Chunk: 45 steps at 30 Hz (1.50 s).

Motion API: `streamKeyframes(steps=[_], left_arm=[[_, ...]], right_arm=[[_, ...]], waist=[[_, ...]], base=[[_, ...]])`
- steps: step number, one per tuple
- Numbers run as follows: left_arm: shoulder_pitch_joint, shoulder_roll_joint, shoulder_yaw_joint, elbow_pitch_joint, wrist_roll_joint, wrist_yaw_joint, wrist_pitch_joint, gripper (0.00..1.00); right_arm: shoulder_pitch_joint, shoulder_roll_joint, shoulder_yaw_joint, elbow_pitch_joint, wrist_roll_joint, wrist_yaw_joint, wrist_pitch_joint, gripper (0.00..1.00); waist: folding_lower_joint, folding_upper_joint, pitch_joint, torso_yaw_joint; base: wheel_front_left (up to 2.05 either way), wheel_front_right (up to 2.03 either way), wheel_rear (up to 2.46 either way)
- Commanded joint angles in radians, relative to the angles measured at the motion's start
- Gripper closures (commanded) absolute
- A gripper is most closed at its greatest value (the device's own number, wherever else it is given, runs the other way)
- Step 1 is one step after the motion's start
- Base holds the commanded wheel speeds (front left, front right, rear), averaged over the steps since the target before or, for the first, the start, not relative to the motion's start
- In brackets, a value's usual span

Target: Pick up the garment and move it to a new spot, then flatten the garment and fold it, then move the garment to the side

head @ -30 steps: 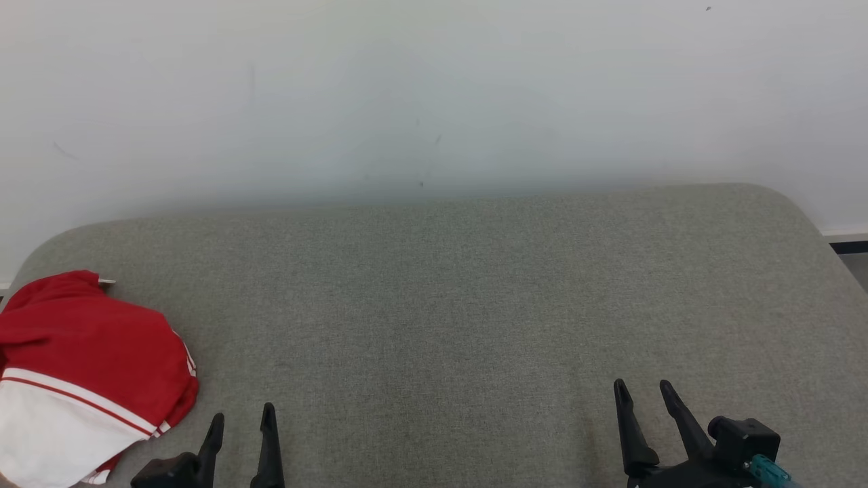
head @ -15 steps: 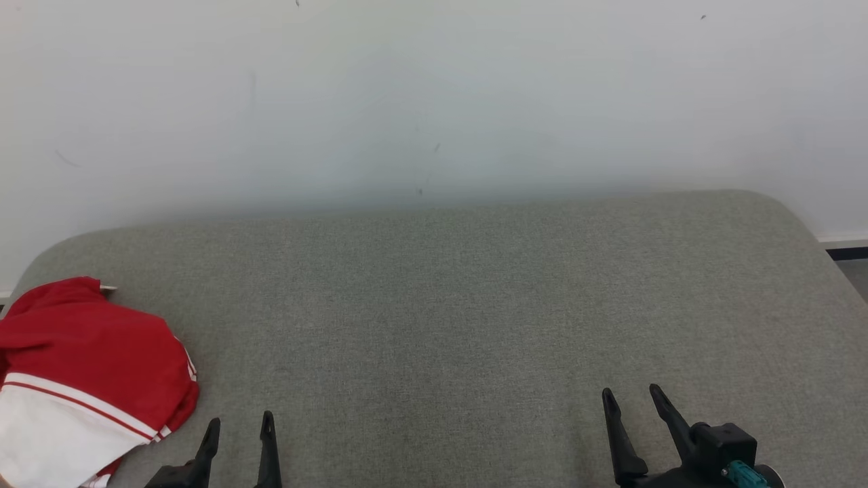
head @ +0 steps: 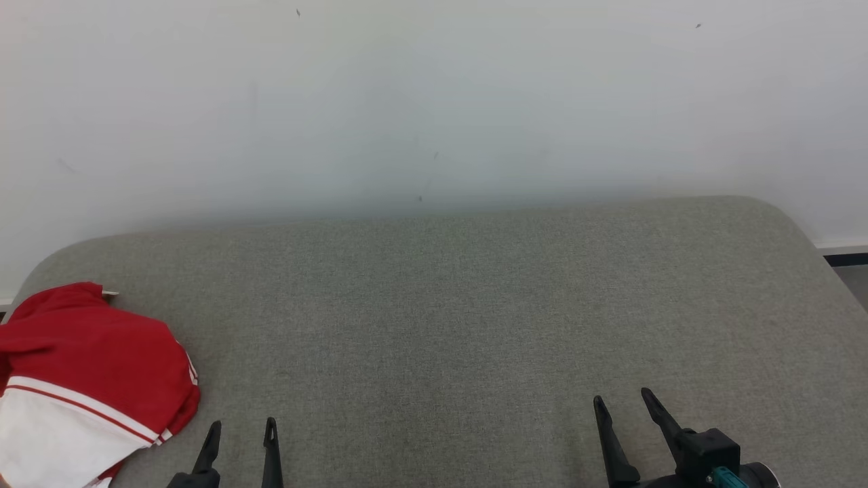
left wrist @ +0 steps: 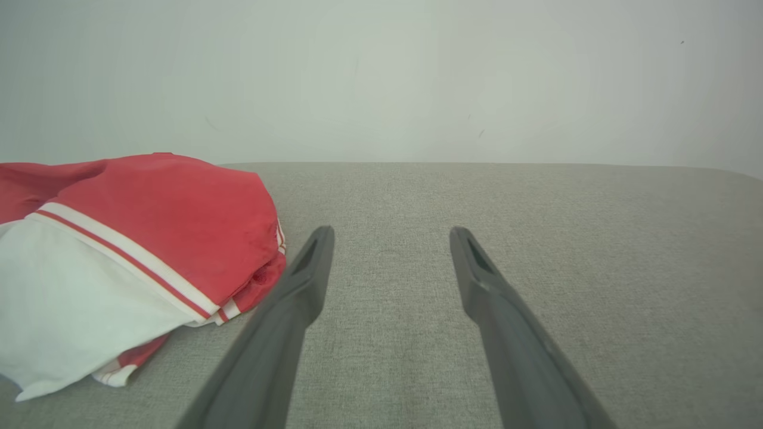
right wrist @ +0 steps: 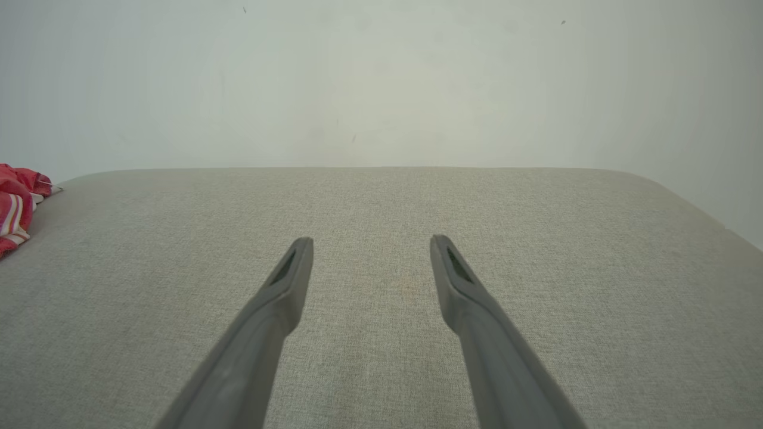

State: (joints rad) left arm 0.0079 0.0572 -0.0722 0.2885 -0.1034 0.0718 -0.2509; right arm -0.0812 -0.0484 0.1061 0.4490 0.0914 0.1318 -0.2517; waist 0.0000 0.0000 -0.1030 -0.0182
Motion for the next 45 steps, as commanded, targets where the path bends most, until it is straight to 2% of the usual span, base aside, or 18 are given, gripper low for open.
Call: streamKeyframes(steps=[1, 5, 20, 29, 35, 45], left_arm=[[0.008, 0.0, 0.0, 0.001, 0.021, 0.006, -0.009, 0.0], [0.012, 0.0, 0.001, 0.003, 0.048, 0.008, -0.015, 0.0], [0.011, -0.003, 0.015, 0.018, 0.021, -0.002, -0.014, 0.0], [0.008, -0.005, 0.022, 0.021, 0.006, -0.003, -0.014, 0.0], [0.022, -0.005, 0.032, 0.018, 0.005, 0.003, -0.014, 0.0], [0.037, 0.011, 0.06, 0.014, 0.025, -0.006, -0.014, 0.0]], right_arm=[[-0.006, -0.003, 0.003, 0.003, -0.025, -0.002, -0.008, 0.0], [-0.009, -0.003, 0.007, 0.008, -0.046, -0.002, -0.015, 0.0], [-0.01, -0.003, 0.001, 0.012, -0.024, -0.002, -0.013, 0.0], [0.006, -0.003, -0.009, -0.002, -0.018, -0.002, -0.013, 0.0], [0.019, -0.003, -0.01, -0.013, -0.011, -0.002, -0.013, 0.0], [0.031, -0.003, 0.009, -0.03, 0.015, -0.002, -0.013, 0.0]], waist=[[0.0, 0.0, -0.001, 0.0], [0.0, 0.0, -0.005, -0.001], [0.0, 0.0, -0.001, 0.001], [0.0, 0.0, 0.008, 0.037], [0.0, 0.0, 0.008, 0.099], [0.0, 0.0, -0.005, 0.275]], base=[[0.0, 0.0, 0.0], [0.0, 0.0, 0.0], [0.0, 0.0, 0.0], [0.0, 0.0, 0.0], [0.0, 0.0, 0.0], [0.0, 0.0, 0.0]])
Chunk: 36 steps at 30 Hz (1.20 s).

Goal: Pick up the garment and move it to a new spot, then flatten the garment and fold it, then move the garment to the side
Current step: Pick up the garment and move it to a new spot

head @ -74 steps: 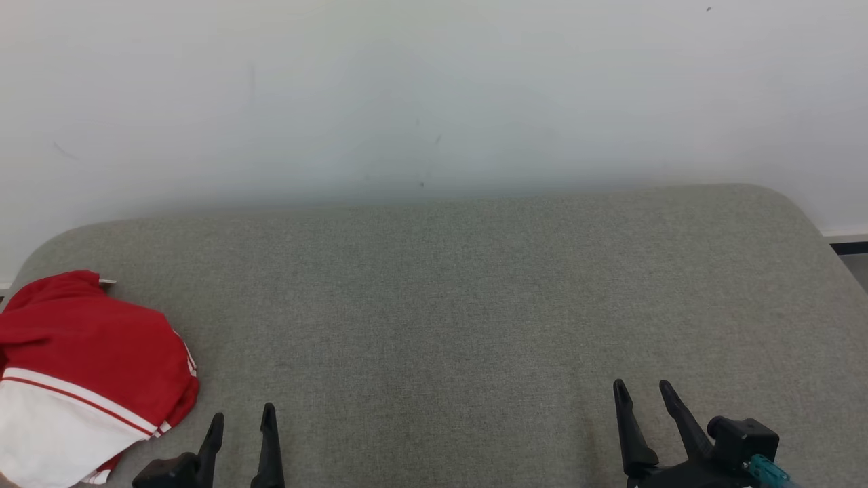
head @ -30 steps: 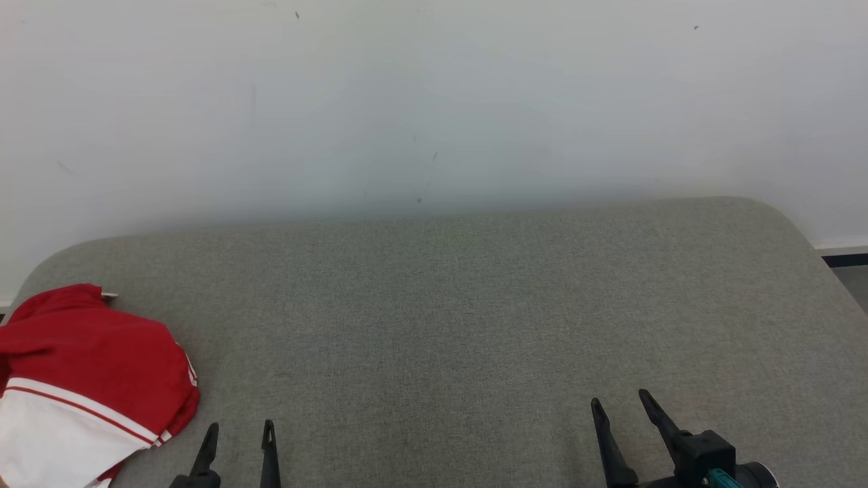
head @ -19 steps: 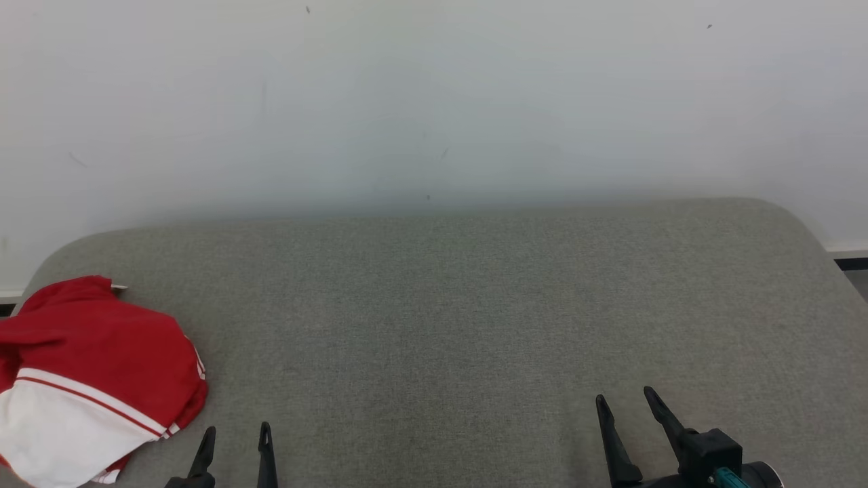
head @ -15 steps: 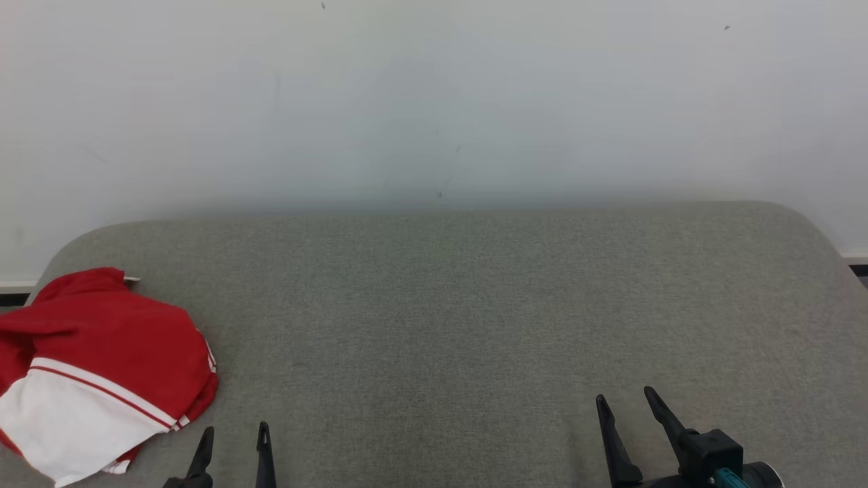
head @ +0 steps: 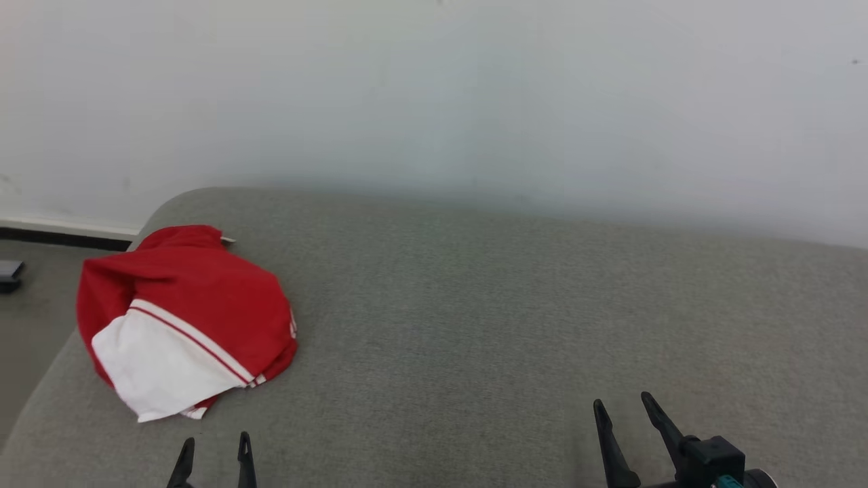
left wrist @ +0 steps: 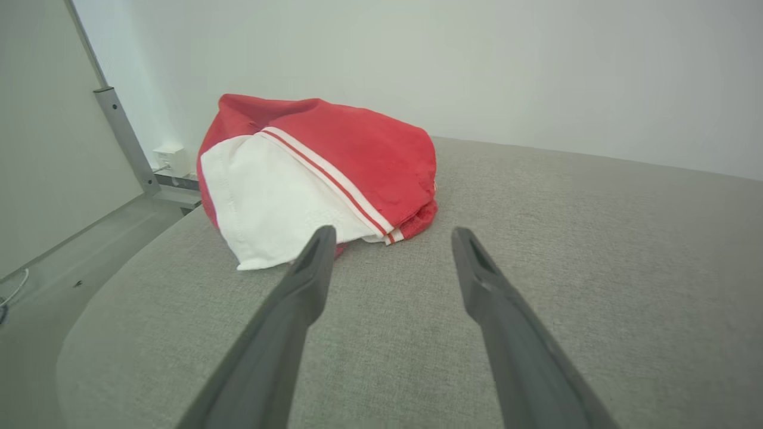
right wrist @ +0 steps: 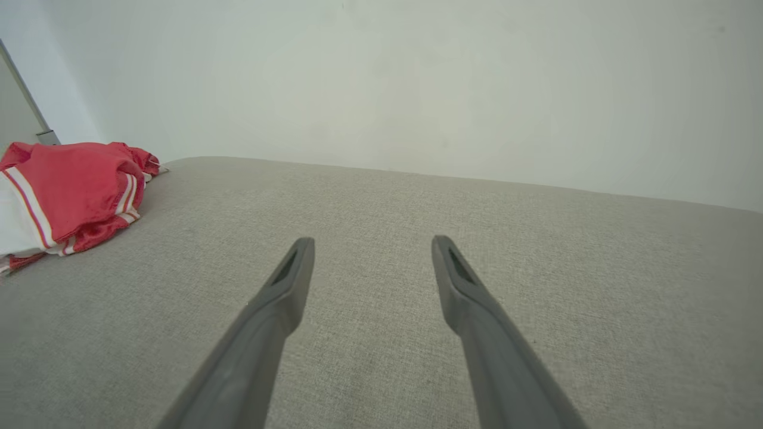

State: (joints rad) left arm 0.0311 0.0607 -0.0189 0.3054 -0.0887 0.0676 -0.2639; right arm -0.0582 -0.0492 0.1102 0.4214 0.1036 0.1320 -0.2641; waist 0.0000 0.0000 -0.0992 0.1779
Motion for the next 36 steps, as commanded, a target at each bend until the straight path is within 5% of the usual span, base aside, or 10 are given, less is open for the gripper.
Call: streamKeyframes(steps=[1, 12, 28, 36], left_arm=[[0.016, 0.008, 0.008, -0.003, 0.011, -0.002, -0.001, 0.0], [0.04, 0.028, 0.055, -0.041, 0.005, 0.009, -0.001, 0.0], [0.073, 0.008, 0.125, -0.118, -0.011, 0.033, -0.001, 0.0], [0.018, 0.002, 0.119, -0.065, -0.032, 0.006, -0.001, 0.0]], right_arm=[[0.011, -0.002, 0.005, -0.003, 0.008, -0.002, -0.001, 0.0], [-0.009, -0.002, 0.048, -0.009, 0.039, -0.002, -0.001, 0.0], [-0.087, -0.002, 0.115, 0.033, 0.049, -0.002, -0.001, 0.0], [-0.079, -0.002, 0.107, 0.034, 0.044, -0.002, -0.001, 0.0]], waist=[[0.0, 0.0, -0.012, 0.099], [0.0, 0.0, -0.005, 0.268], [0.0, 0.0, 0.039, 0.306], [0.0, 0.0, 0.044, 0.309]], base=[[0.0, 0.0, 0.0], [0.0, 0.0, 0.0], [0.0, 0.0, 0.0], [0.0, 0.0, 0.0]])
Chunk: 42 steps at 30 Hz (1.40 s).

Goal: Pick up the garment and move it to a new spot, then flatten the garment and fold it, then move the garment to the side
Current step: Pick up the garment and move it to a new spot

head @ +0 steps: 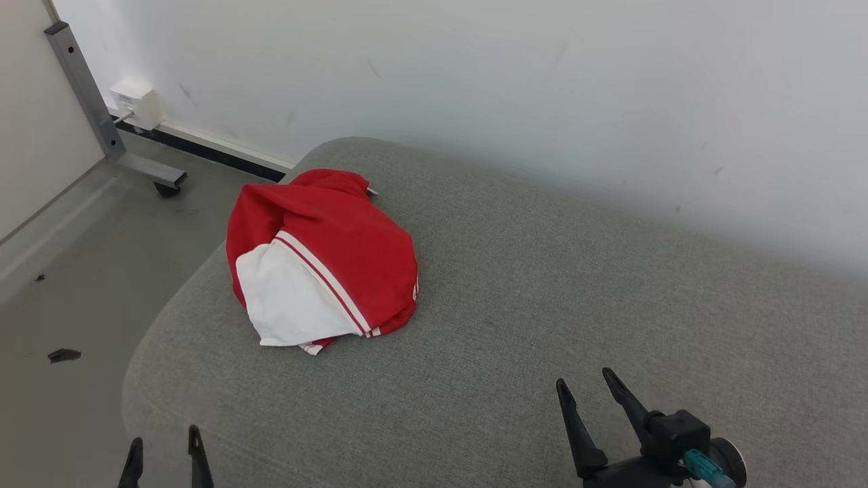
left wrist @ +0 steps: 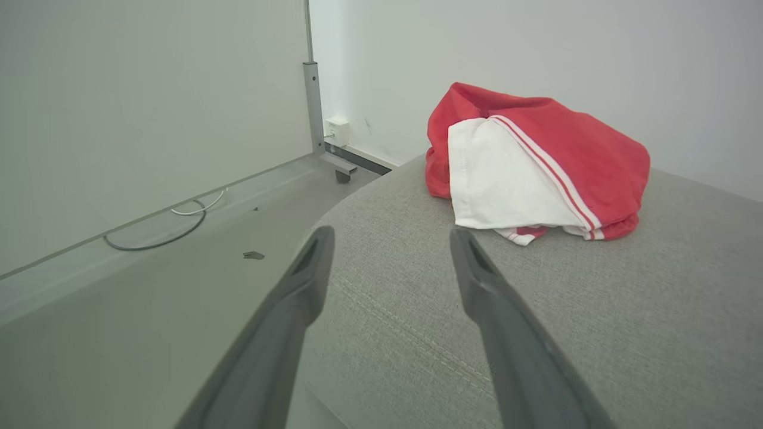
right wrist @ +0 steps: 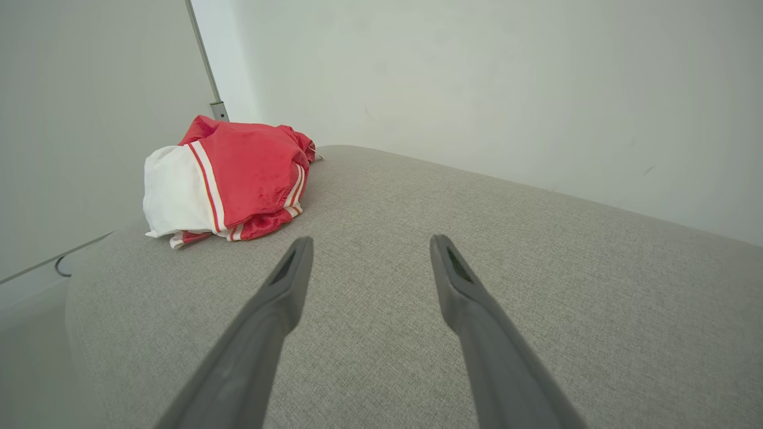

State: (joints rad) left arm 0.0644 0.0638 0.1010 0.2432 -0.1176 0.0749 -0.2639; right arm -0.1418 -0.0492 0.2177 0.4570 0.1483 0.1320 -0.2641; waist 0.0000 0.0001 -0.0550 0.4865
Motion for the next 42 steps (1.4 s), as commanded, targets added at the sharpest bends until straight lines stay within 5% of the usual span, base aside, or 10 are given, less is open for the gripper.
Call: streamKeyframes(steps=[1, 12, 19, 30, 42], left_arm=[[-0.034, 0.0, -0.004, 0.013, -0.006, -0.004, -0.001, 0.0], [-0.407, 0.034, -0.059, 0.333, -0.032, -0.069, 0.176, 0.0], [-0.644, 0.044, 0.002, 0.513, -0.14, -0.1, 0.27, 0.0], [-0.867, 0.103, 0.099, 0.656, -0.258, -0.072, 0.39, 0.0], [-0.949, 0.199, 0.071, 0.698, -0.217, -0.021, 0.465, 0.0]], right_arm=[[0.009, -0.002, -0.003, -0.002, -0.003, -0.002, -0.001, 0.0], [0.059, -0.002, -0.026, -0.03, -0.046, -0.002, -0.001, 0.0], [0.04, -0.002, 0.027, -0.081, -0.118, -0.002, 0.034, 0.0], [0.01, -0.021, 0.107, -0.22, -0.17, -0.002, 0.115, 0.0], [-0.008, -0.054, 0.142, -0.298, -0.146, -0.002, 0.138, 0.0]], waist=[[0.0, -0.0001, 0.002, 0.001], [0.0, -0.0001, 0.026, -0.003], [0.0, -0.0001, 0.119, -0.102], [0.0, -0.0001, 0.262, -0.266], [0.0, -0.0001, 0.346, -0.382]], base=[[0.0, 0.0, 0.0], [0.0, 0.0, 0.0], [0.0, 0.0, 0.0], [0.0, 0.0, 0.0], [0.0, 0.0, 0.0]])
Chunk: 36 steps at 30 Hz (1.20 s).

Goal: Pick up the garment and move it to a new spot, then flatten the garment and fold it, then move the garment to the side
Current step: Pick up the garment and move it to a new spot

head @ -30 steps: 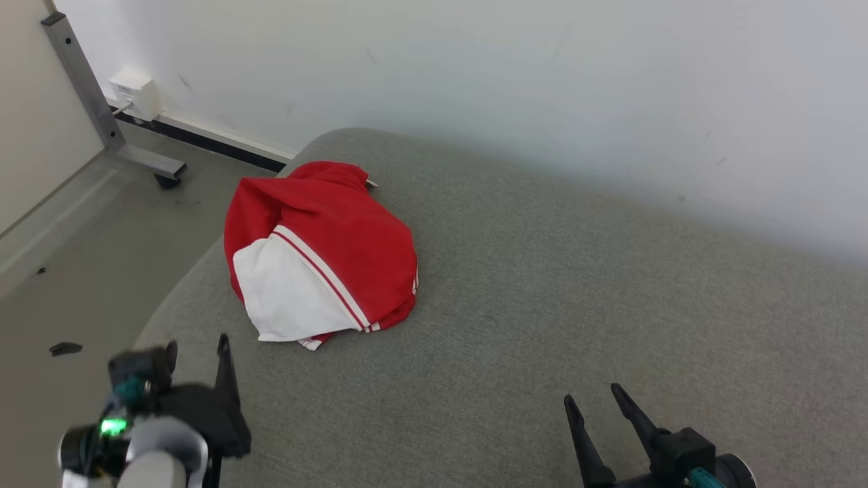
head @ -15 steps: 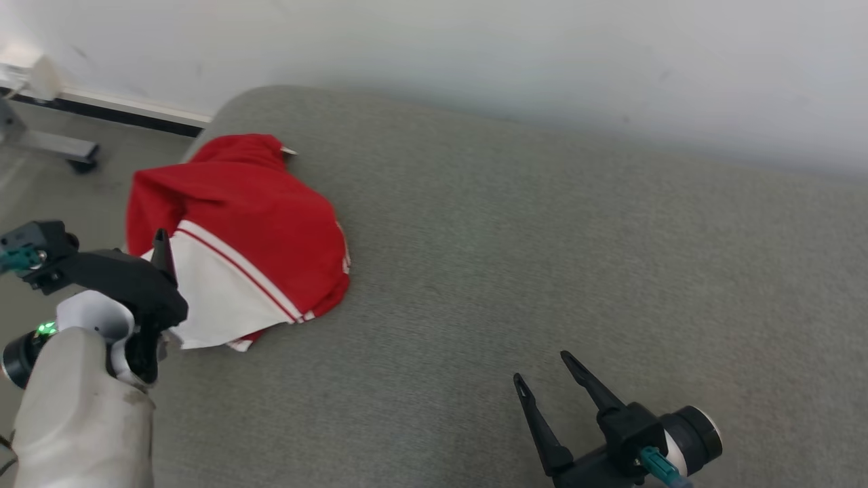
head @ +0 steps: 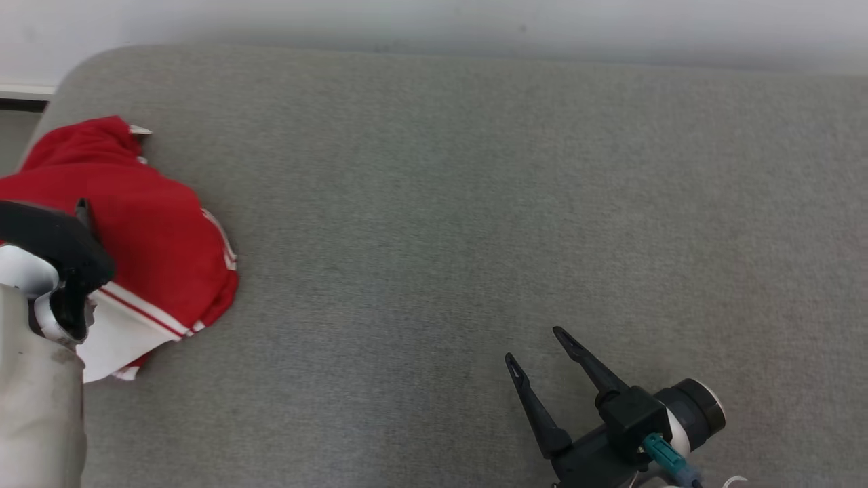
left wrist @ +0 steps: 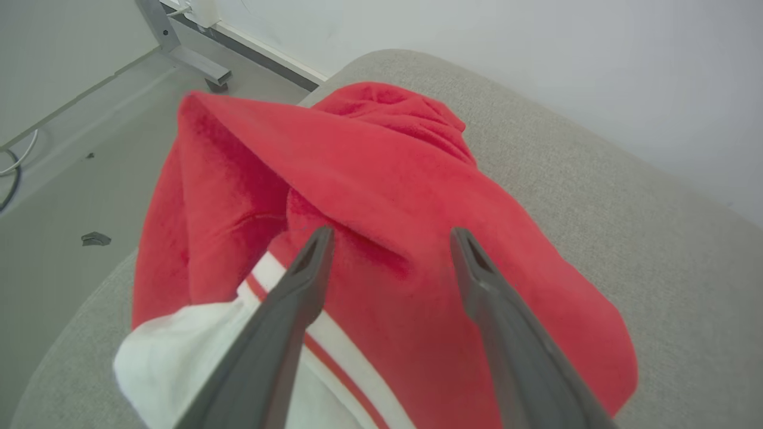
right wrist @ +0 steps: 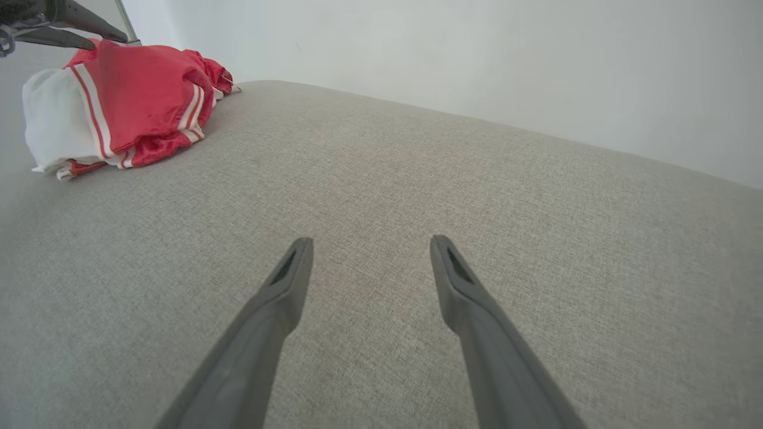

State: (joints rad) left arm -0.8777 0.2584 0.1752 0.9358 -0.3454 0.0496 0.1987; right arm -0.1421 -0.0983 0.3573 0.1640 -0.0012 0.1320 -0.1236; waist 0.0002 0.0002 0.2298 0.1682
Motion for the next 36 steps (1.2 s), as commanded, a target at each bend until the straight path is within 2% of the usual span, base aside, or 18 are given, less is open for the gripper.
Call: streamKeyframes(steps=[1, 5, 6, 7, 17, 27, 30, 36], left_arm=[[-0.009, 0.011, -0.008, 0.007, 0.017, 0.012, 0.008, 0.0], [-0.003, 0.023, -0.019, 0.004, 0.029, 0.036, 0.031, 0.0], [0.004, 0.028, -0.022, 0.002, 0.03, 0.039, 0.037, 0.61], [0.014, 0.034, -0.029, 0.0, 0.035, 0.042, 0.047, 1.0], [0.039, 0.091, -0.04, -0.083, 0.028, 0.019, 0.107, 1.0], [-0.012, 0.162, -0.084, -0.258, 0.032, -0.06, 0.217, 1.0], [-0.033, 0.163, -0.098, -0.318, 0.024, -0.082, 0.227, 1.0], [-0.077, 0.111, -0.126, -0.418, -0.013, -0.125, 0.207, 1.0]], right_arm=[[-0.009, -0.007, -0.001, -0.009, 0.004, -0.002, -0.002, 0.0], [-0.012, -0.009, -0.011, -0.021, 0.005, -0.002, -0.007, 0.0], [-0.012, -0.008, -0.011, -0.021, 0.005, -0.002, -0.008, 0.0], [-0.012, -0.007, -0.014, -0.021, 0.006, -0.002, -0.01, 0.0], [0.001, 0.021, -0.053, 0.016, 0.021, -0.002, -0.045, 0.0], [0.033, 0.047, -0.129, 0.114, 0.061, -0.002, -0.108, 0.0], [0.044, 0.049, -0.139, 0.136, 0.107, -0.002, -0.124, 0.0], [0.052, 0.048, -0.128, 0.166, 0.153, -0.002, -0.138, 0.0]], waist=[[-0.0002, -0.0002, 0.067, -0.069], [-0.0002, -0.0002, 0.083, -0.081], [-0.0002, -0.0002, 0.084, -0.083], [-0.0002, -0.0002, 0.084, -0.085], [-0.0002, -0.0002, 0.024, -0.069], [-0.0002, -0.0002, -0.141, -0.074], [-0.0002, -0.0002, -0.189, -0.088], [-0.0002, -0.0002, -0.257, -0.146]], base=[[0.0, 0.0, 0.0], [0.0, 0.0, 0.0], [0.0, 0.0, 0.0], [0.0, 0.0, 0.0], [0.0, 0.0, 0.0], [0.0, 0.0, 0.0], [0.0, 0.0, 0.0], [0.0, 0.0, 0.0]])
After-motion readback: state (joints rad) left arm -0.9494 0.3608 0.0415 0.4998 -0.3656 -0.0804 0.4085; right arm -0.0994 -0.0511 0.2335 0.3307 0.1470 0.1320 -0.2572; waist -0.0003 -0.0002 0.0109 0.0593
